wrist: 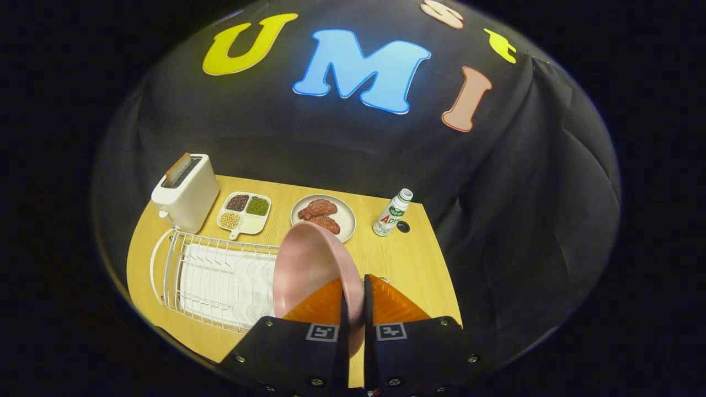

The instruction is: Take the plate from the dish rack, then take the spoon from the basket and place it into the plate.

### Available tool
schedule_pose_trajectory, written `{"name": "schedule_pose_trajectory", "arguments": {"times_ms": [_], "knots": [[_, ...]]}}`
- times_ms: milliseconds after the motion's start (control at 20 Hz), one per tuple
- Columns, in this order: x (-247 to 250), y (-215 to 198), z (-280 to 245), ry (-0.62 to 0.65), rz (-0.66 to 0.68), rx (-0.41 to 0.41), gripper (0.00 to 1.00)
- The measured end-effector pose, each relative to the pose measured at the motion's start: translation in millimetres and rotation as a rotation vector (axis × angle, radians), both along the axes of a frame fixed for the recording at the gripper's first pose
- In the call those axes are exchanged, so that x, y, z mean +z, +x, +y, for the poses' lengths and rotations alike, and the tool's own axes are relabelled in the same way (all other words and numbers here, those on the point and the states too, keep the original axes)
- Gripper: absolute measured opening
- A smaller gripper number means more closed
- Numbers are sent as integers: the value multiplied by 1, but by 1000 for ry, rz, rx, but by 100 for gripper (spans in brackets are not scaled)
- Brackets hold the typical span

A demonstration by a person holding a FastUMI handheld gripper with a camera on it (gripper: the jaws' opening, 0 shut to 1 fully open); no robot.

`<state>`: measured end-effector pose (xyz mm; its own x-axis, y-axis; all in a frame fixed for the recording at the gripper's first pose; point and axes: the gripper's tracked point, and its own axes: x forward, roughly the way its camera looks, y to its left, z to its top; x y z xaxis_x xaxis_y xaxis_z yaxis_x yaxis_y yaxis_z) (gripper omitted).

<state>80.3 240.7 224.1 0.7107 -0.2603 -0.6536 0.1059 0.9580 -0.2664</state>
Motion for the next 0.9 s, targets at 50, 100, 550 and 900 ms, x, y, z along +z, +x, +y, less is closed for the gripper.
{"name": "schedule_pose_trajectory", "arguments": {"times_ms": [50, 100, 550, 900], "knots": [[2, -7, -7, 10, 2, 1, 10], [3, -15, -14, 22, 4, 3, 10], [-15, -81, -59, 149, 26, 65, 11], [-48, -117, -76, 267, 65, 74, 10]]}}
